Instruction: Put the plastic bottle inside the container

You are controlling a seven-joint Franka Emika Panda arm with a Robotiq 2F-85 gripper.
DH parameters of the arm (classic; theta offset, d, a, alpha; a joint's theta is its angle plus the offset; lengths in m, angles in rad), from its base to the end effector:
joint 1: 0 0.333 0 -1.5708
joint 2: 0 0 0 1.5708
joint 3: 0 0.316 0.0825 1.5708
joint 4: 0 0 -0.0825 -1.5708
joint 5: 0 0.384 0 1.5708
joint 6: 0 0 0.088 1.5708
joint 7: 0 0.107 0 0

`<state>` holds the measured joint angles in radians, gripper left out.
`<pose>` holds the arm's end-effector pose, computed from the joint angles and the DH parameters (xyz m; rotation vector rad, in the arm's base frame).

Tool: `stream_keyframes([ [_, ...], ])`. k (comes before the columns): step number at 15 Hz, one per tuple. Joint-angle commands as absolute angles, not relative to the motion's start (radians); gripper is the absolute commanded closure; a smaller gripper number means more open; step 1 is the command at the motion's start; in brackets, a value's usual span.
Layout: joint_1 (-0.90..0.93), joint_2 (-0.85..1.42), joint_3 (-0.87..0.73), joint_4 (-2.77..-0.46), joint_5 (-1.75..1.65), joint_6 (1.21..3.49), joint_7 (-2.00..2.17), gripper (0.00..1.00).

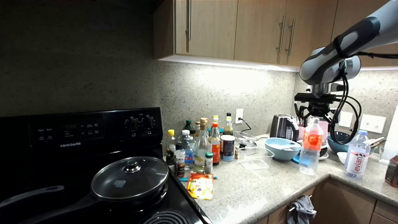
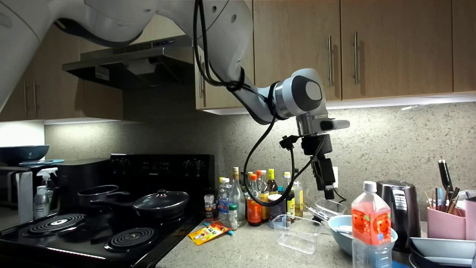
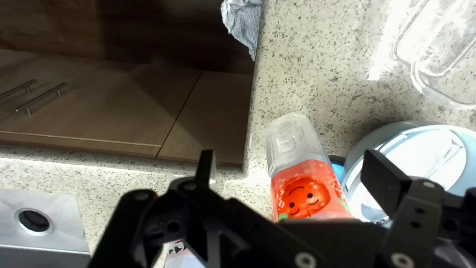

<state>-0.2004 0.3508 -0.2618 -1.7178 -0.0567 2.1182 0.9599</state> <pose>0.5924 -0.2806 0.3953 2.3327 -1.9175 0.1399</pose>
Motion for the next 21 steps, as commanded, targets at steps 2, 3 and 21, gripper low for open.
stream_keyframes([
  [2, -0.198, 0.377, -0.269, -1.702, -0.028, 2.179, 0.988, 0.0],
  [3, -0.215, 0.407, -0.262, -1.665, 0.015, 2.184, 0.979, 0.0],
  [21, -0.301, 0.583, -0.282, -1.421, 0.114, 2.139, 1.1, 0.0],
])
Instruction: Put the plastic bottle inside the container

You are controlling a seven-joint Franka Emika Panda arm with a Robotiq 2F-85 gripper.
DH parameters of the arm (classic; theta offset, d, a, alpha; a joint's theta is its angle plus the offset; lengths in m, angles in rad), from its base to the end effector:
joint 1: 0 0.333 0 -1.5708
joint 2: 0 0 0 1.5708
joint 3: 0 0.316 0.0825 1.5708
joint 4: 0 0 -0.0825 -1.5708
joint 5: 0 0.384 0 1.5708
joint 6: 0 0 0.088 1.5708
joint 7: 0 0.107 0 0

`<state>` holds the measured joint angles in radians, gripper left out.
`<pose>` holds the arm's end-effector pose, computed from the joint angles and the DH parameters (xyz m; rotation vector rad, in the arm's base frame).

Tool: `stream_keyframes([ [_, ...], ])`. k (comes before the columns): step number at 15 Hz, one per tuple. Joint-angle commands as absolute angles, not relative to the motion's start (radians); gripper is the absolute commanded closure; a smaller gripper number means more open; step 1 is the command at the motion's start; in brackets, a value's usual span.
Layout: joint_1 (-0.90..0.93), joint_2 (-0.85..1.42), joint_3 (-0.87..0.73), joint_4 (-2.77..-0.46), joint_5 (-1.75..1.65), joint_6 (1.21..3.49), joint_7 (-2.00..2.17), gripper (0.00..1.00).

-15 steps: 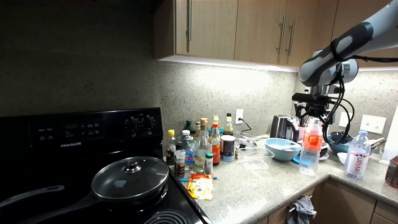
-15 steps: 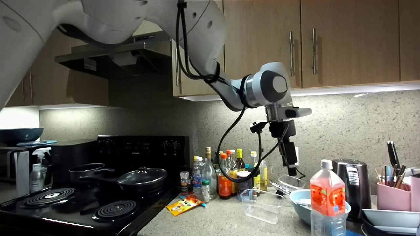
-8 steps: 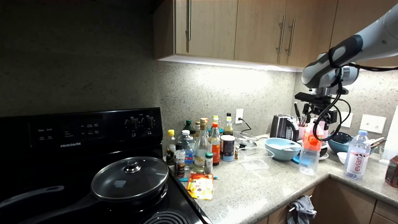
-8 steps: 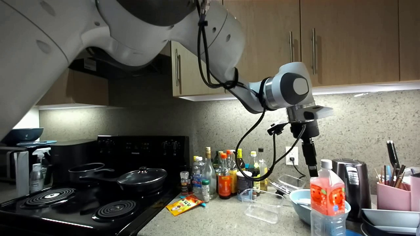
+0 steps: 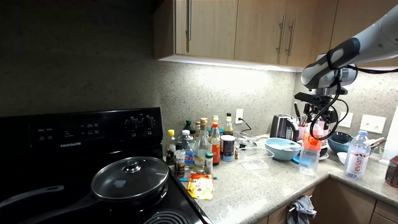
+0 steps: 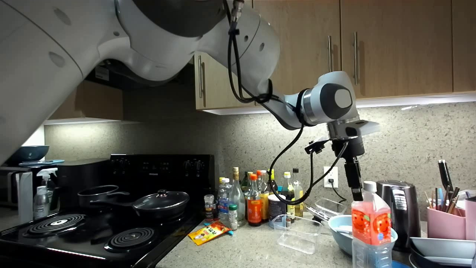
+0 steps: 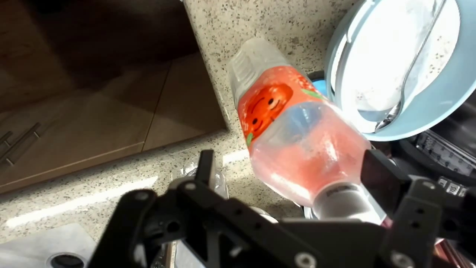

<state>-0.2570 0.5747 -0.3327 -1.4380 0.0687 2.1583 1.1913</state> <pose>0.6285 -0.3613 0.3878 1.9697 -2.3547 0.3110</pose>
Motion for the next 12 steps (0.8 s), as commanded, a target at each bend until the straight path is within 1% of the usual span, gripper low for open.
stream_keyframes([
  [1, -0.317, 0.594, -0.262, -1.409, 0.138, 2.122, 1.064, 0.0],
  [3, -0.348, 0.598, -0.218, -1.409, 0.198, 2.097, 0.958, 0.0],
  [5, -0.355, 0.602, -0.207, -1.408, 0.219, 2.063, 0.883, 0.0],
  [6, -0.338, 0.602, -0.225, -1.407, 0.196, 2.044, 0.899, 0.0],
  [7, -0.323, 0.598, -0.241, -1.425, 0.191, 2.082, 0.937, 0.0],
  [12, -0.308, 0.601, -0.261, -1.429, 0.17, 2.073, 0.961, 0.0],
])
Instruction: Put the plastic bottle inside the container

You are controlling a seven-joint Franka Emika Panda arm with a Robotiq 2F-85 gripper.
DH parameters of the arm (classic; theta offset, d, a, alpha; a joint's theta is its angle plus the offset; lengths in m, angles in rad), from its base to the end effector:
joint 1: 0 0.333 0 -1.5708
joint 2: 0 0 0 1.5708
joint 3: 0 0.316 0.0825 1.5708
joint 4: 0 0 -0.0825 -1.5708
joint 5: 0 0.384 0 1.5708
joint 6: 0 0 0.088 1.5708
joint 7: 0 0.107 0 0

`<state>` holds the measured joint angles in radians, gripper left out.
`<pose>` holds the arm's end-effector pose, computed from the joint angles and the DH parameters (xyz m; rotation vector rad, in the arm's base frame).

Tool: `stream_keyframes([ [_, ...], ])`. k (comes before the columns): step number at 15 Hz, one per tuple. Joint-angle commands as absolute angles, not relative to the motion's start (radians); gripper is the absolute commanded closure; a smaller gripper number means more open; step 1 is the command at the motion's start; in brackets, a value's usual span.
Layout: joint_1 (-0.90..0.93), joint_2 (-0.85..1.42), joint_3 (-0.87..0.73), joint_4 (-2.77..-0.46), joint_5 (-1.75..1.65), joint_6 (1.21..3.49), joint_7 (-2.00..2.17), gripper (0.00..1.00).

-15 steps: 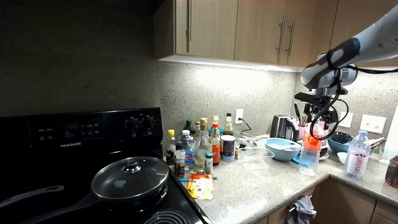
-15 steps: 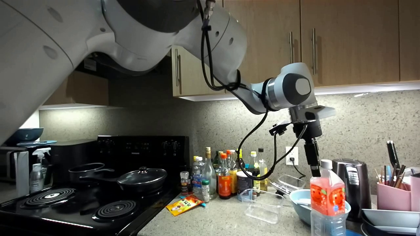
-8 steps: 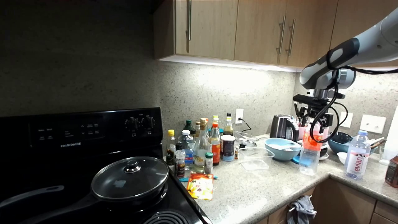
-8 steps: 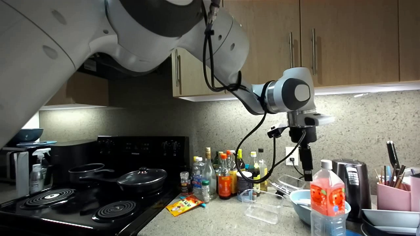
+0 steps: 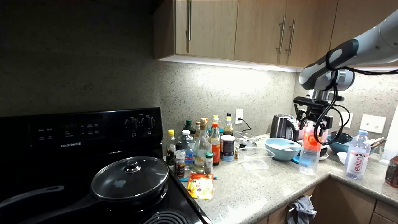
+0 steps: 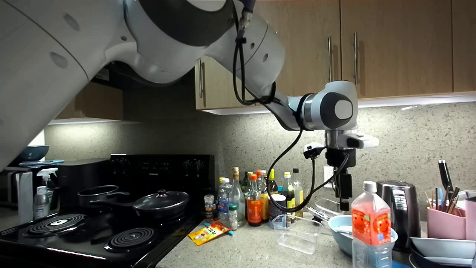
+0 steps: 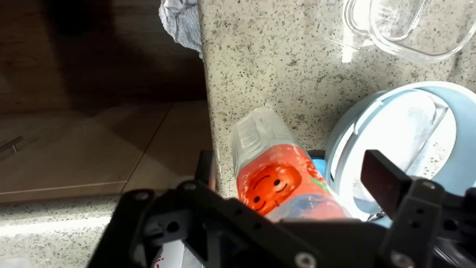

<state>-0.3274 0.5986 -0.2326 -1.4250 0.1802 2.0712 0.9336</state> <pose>0.6316 -0.3474 0.3595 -2.2323 2.1469 -0.0891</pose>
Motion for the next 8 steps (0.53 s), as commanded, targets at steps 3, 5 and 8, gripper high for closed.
stream_keyframes([
  [3, -0.288, 0.603, -0.294, -1.434, 0.137, 2.08, 1.01, 0.0],
  [5, -0.276, 0.602, -0.316, -1.44, 0.114, 2.096, 1.051, 0.0],
  [8, -0.268, 0.6, -0.327, -1.444, 0.094, 2.109, 1.091, 0.0],
])
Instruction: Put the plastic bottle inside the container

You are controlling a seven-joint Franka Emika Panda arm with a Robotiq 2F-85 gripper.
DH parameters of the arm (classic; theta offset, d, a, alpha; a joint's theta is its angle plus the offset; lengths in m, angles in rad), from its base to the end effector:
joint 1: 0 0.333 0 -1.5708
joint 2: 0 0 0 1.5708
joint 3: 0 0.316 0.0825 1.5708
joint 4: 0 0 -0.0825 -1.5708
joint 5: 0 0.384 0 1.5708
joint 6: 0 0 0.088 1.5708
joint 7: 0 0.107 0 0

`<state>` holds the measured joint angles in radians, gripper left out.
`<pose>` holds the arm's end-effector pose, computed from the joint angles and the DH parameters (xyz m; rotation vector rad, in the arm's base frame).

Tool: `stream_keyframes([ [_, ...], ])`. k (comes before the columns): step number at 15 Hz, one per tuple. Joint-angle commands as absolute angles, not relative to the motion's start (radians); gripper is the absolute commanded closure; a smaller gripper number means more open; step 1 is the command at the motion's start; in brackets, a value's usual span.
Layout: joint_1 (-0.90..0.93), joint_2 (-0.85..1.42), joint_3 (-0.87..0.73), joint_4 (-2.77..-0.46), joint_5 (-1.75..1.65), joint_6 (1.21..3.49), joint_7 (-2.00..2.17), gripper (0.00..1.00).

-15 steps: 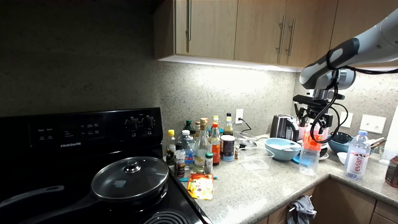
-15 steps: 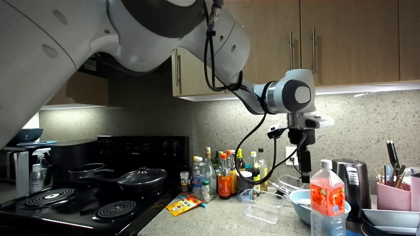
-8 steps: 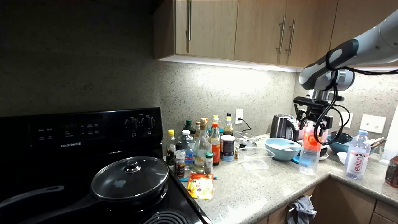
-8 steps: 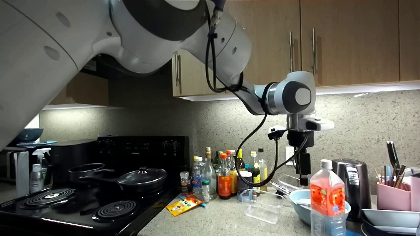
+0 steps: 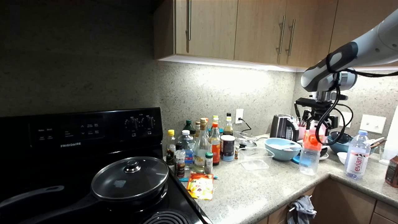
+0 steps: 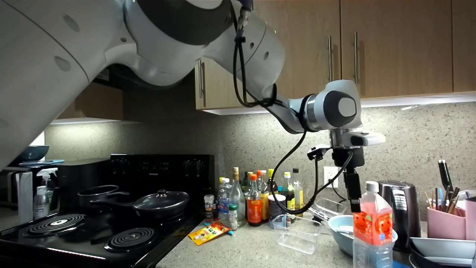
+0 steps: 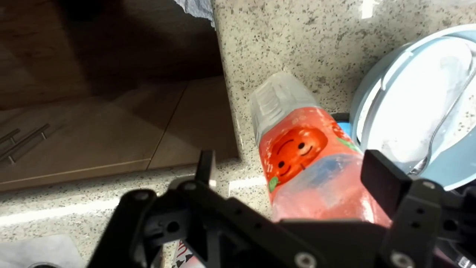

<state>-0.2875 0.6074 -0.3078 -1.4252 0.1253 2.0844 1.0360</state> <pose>0.6238 -0.3632 0.3608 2.1246 -2.2536 0.1419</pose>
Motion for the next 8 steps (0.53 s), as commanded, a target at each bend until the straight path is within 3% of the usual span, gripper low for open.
stream_keyframes([
  [1, -0.268, 0.6, -0.328, -1.444, 0.09, 2.113, 1.097, 0.0],
  [8, -0.266, 0.591, -0.317, -1.439, 0.066, 2.156, 1.086, 0.0],
])
